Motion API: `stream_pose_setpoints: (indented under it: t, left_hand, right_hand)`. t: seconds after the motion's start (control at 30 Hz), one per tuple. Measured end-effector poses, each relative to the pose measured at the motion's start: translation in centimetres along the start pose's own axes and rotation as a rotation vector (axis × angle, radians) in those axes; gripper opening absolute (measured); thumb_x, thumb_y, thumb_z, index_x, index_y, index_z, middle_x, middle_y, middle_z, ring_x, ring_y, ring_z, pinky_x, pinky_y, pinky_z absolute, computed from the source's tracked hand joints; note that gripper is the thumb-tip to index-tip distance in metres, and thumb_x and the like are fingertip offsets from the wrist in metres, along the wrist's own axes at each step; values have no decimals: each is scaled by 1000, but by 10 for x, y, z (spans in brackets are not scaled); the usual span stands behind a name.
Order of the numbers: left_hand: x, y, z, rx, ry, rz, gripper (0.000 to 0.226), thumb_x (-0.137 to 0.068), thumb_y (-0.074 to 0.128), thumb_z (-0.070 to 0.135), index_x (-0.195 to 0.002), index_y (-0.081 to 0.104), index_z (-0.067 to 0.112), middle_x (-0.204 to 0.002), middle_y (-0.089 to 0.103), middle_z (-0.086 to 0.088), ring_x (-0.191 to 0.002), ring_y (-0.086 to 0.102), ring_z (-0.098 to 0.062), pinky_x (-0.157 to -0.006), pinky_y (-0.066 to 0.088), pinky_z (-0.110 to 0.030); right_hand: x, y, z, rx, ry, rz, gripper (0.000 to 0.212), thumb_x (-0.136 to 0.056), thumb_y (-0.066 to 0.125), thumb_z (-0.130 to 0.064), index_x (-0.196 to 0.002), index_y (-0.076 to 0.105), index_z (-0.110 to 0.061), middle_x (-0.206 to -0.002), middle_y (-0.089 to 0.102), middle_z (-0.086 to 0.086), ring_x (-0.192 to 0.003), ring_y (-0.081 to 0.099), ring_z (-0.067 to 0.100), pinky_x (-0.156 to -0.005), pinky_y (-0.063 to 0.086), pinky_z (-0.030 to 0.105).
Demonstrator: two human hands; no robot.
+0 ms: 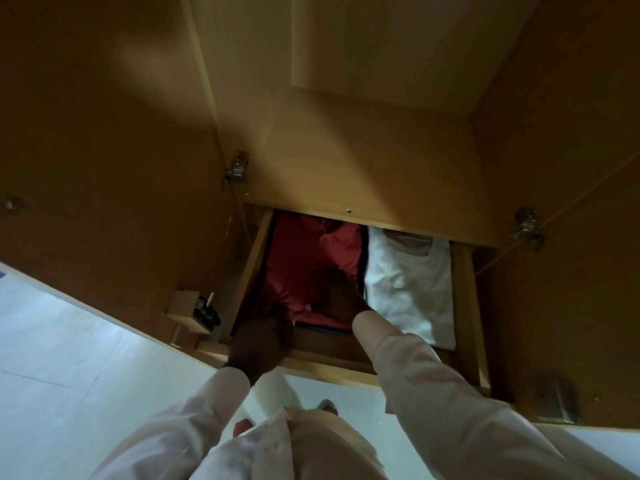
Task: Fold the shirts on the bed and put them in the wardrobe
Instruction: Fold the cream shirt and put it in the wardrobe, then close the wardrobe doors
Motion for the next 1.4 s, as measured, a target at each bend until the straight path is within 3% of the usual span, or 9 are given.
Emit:
stream_pose_setpoints:
  t: [0.13,0.3,0.43,0.53,0.63,0.93,1.13,1.3,1.4]
  left_hand:
    - [-12,-3,3,11,21,27,32,-98,44,39,-121,62,26,-123,62,0,-116,57,-23,-99,47,-38]
    - [-36,-9,9,41,12,38,47,-94,33,50,-110,66,22,-116,63,-6,-110,57,-32,-96,47,-42]
    - [-34,-22,29,636,-131,46,16,-92,57,39,-88,70,32,-97,68,-8,-98,63,-31,-88,51,-38]
    - [-4,-16,37,938,-514,-428,30,-96,59,36,-92,71,9,-88,72,-14,-78,70,-26,-68,55,-34]
    - [28,-6,31,1033,-614,-802,47,-95,57,41,-112,63,-2,-104,71,-23,-93,70,-38,-74,58,-43]
    - [8,22,22,1222,-667,-429,23,-99,50,16,-118,56,3,-118,61,-22,-107,61,-38,-84,51,-47]
    - [-8,21,42,992,-485,-276,74,-89,66,22,-151,27,12,-138,49,-6,-132,44,-27,-108,37,-38]
    - [-24,10,47,1081,-478,-115,74,-97,56,8,-156,14,21,-157,29,-4,-140,36,-24,-111,33,-38]
    - [-39,-1,43,1292,-514,23,69,-97,47,-3,-155,15,16,-156,31,-9,-135,43,-30,-109,38,-42]
  right_hand:
    - [41,-32,12,-390,32,173,81,-85,74,-36,-153,33,-22,-154,38,3,-142,35,21,-115,33,38]
    - [108,-87,37,-806,208,405,49,-86,76,-20,-132,58,-20,-127,61,-3,-115,60,15,-92,51,31]
    - [168,-106,59,-1078,415,386,20,-89,70,-14,-107,69,-6,-95,74,11,-90,71,30,-69,59,33]
    - [203,-94,72,-971,662,106,30,-86,73,-28,-102,71,-2,-86,76,15,-75,73,24,-62,60,32]
    - [225,-78,86,-905,789,-47,36,-89,70,-34,-103,71,0,-91,76,17,-75,74,25,-60,59,32]
    - [222,-59,102,-1089,785,-16,36,-95,62,-31,-118,63,-3,-110,71,13,-104,68,26,-79,59,37]
    - [202,-60,103,-1057,662,213,77,-57,89,-51,-120,65,-15,-117,70,2,-106,67,20,-95,55,41]
    - [187,-47,85,-1368,507,476,77,-74,83,-29,-141,47,-16,-134,57,3,-120,60,25,-99,50,37]
    - [171,-61,87,-1610,523,648,46,-88,67,-6,-131,52,-8,-126,61,14,-113,64,33,-90,55,39]
Point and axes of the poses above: each hand's wrist, its own x-axis away from the middle knuckle, its own y-axis out of the palm, z = x × y, the point moved 4 cm from there along -x, towards the middle knuckle
